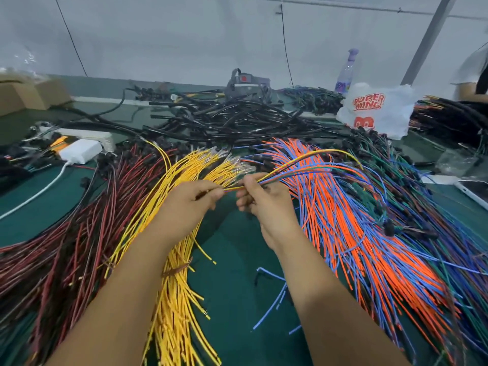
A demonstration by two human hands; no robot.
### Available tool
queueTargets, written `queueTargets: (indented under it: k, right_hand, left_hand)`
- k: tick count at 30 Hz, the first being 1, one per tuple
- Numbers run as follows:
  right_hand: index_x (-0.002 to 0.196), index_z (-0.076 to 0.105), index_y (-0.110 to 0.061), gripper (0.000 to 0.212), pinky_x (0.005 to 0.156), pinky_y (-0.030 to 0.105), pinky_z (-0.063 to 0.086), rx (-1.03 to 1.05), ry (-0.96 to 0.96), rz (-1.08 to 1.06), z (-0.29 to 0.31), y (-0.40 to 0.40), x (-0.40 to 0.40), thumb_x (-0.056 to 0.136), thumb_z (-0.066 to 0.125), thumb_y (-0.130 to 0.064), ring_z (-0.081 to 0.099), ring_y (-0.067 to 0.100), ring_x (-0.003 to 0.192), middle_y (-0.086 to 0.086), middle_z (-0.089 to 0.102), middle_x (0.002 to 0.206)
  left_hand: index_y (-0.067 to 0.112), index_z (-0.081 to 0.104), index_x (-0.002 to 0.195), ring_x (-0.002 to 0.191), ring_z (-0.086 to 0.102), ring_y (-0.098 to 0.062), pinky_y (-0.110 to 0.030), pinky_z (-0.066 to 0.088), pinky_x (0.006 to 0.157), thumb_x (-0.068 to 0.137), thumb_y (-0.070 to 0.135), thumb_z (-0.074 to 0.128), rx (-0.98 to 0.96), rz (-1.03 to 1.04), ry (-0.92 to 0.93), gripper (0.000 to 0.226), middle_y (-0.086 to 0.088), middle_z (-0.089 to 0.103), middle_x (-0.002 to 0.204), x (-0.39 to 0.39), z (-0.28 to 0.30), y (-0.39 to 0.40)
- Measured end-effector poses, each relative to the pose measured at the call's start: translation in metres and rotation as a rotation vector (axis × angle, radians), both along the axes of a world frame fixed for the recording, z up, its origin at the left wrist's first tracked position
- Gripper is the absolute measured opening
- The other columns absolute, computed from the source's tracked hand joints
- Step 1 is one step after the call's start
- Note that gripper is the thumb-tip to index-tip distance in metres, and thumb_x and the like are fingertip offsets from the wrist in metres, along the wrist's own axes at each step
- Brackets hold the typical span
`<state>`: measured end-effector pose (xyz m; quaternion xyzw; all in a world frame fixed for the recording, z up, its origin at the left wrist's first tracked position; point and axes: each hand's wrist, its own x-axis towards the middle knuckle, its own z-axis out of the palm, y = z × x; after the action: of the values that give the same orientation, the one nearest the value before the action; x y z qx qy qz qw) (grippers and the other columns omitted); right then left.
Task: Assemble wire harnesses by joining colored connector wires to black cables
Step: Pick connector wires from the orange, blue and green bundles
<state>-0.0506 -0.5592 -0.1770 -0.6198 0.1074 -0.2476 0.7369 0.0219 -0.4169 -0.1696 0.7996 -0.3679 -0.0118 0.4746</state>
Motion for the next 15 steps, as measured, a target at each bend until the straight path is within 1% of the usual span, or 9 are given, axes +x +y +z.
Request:
queueTargets:
  k: [2,4,5,7,8,10,11,13,15]
  right_hand:
    - [0.081,0.062,-0.008,0.021,0.05,0.019,0.047,0.059,-0.036,-0.02,0.002,-0.001,0.0,0.099,0.051,-0.011,0.056,0.009,0.049,0.006,0.059,0.064]
    - [0.082,0.062,-0.007,0.02,0.05,0.02,0.048,0.098,-0.027,0.025,0.004,-0.001,-0.002,0.099,0.052,-0.011,0.056,0.011,0.05,0.007,0.059,0.064]
    - [0.083,0.062,-0.007,0.019,0.051,0.021,0.049,0.107,-0.012,0.057,0.004,-0.001,-0.002,0.098,0.052,-0.012,0.057,0.011,0.05,0.007,0.059,0.064]
    - [0.084,0.062,-0.007,0.017,0.052,0.022,0.05,0.102,0.022,0.108,0.004,0.002,-0.003,0.098,0.053,-0.011,0.058,0.012,0.05,0.007,0.059,0.063]
    - [0.083,0.062,-0.008,0.016,0.053,0.023,0.051,0.091,0.033,0.12,0.004,0.004,-0.003,0.097,0.054,-0.01,0.059,0.013,0.05,0.007,0.06,0.063]
    - [0.081,0.063,-0.008,0.015,0.053,0.023,0.052,0.071,0.031,0.096,0.004,0.007,-0.002,0.096,0.057,-0.008,0.06,0.013,0.05,0.006,0.063,0.061]
    - [0.081,0.063,-0.007,0.014,0.052,0.023,0.052,0.07,0.016,0.073,0.004,0.008,-0.001,0.095,0.058,-0.006,0.061,0.013,0.05,0.005,0.063,0.06]
    - [0.08,0.064,-0.006,0.013,0.052,0.023,0.052,0.092,-0.023,0.061,0.005,0.009,-0.001,0.093,0.06,-0.005,0.061,0.013,0.05,0.006,0.065,0.06]
    - [0.078,0.064,-0.006,0.014,0.052,0.023,0.051,0.113,-0.052,0.105,0.006,0.01,-0.003,0.092,0.061,-0.005,0.061,0.014,0.051,0.008,0.065,0.062]
  left_hand:
    - [0.041,0.065,0.076,0.053,0.044,0.001,-0.014,0.035,0.055,0.096,0.021,0.057,-0.1,0.05,0.083,0.03,0.017,0.055,0.058,0.001,0.002,0.003]
    - [0.031,0.07,0.094,0.062,0.049,-0.005,-0.02,0.039,0.063,0.097,0.02,0.055,-0.075,0.088,0.097,0.019,0.013,0.058,0.069,0.003,0.003,0.003]
    - [0.025,0.071,0.102,0.07,0.052,-0.005,-0.019,0.041,0.068,0.097,0.02,0.054,-0.035,0.096,0.071,0.018,0.012,0.061,0.078,0.002,0.004,0.003]
    - [0.018,0.069,0.109,0.086,0.054,-0.002,-0.011,0.038,0.074,0.098,0.018,0.051,0.022,0.067,-0.012,0.021,0.009,0.062,0.093,-0.002,0.004,0.004]
    - [0.017,0.068,0.111,0.088,0.053,-0.001,-0.007,0.036,0.074,0.099,0.017,0.05,0.037,0.046,-0.031,0.022,0.008,0.062,0.096,-0.003,0.003,0.006]
    - [0.017,0.067,0.111,0.084,0.053,0.004,-0.007,0.036,0.069,0.1,0.018,0.048,0.061,0.034,0.009,0.022,0.011,0.061,0.091,-0.002,0.006,0.0]
    - [0.016,0.067,0.111,0.082,0.053,0.003,-0.01,0.037,0.067,0.101,0.021,0.047,0.044,0.062,0.092,0.023,0.011,0.06,0.087,0.001,0.008,-0.006]
    - [0.011,0.062,0.122,0.089,0.052,-0.009,-0.02,0.042,0.07,0.103,0.032,0.036,-0.08,0.172,0.403,0.039,0.005,0.06,0.089,0.007,0.019,-0.014]
    - [0.013,0.055,0.131,0.097,0.052,-0.015,-0.03,0.042,0.077,0.104,0.043,0.017,-0.384,0.104,0.627,0.056,-0.002,0.063,0.105,0.009,0.022,-0.01]
